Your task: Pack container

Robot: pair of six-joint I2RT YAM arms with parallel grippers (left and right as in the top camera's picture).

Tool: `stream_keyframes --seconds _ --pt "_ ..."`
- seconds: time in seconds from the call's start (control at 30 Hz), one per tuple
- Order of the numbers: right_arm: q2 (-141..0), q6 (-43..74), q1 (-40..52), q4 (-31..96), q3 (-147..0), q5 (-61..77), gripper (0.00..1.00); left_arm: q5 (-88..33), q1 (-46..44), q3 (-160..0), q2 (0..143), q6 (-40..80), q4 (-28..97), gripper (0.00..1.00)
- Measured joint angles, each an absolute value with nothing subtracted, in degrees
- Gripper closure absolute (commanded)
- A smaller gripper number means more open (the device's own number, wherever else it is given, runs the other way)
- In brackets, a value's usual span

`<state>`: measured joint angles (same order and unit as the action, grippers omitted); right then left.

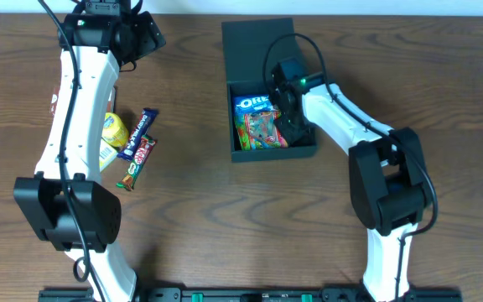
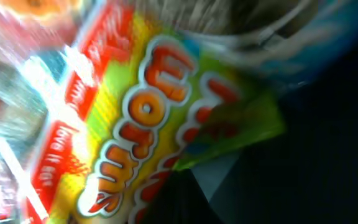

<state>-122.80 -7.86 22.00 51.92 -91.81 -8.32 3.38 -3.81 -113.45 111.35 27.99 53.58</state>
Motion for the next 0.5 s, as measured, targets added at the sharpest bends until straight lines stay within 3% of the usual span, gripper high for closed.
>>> stream_keyframes --seconds 0.13,0.17,0.23,0.27,0.5 --pt "-121.6 -7.7 22.0 53.8 -97.4 -7.9 0.99 3.3 -3.8 -113.4 111.4 27.3 53.9 0.03" --pt "-120.7 -7.7 22.0 54.5 -98.0 -6.7 0.99 3.3 -3.8 -113.4 111.4 27.0 54.0 0.13" --pt "-119.9 -7.7 22.0 55.3 -98.3 -4.9 0.99 2.8 -3.9 -113.1 111.4 26.9 54.8 0.82" --pt "-119.7 -7.7 22.0 55.7 -98.5 -4.0 0.99 2.1 -3.9 -112.4 111.3 26.5 55.2 0.94" --pt "-119.5 -7.8 22.0 54.7 -97.5 1.8 0.99 -10.0 -7.7 -96.8 112.8 25.8 49.5 0.94"
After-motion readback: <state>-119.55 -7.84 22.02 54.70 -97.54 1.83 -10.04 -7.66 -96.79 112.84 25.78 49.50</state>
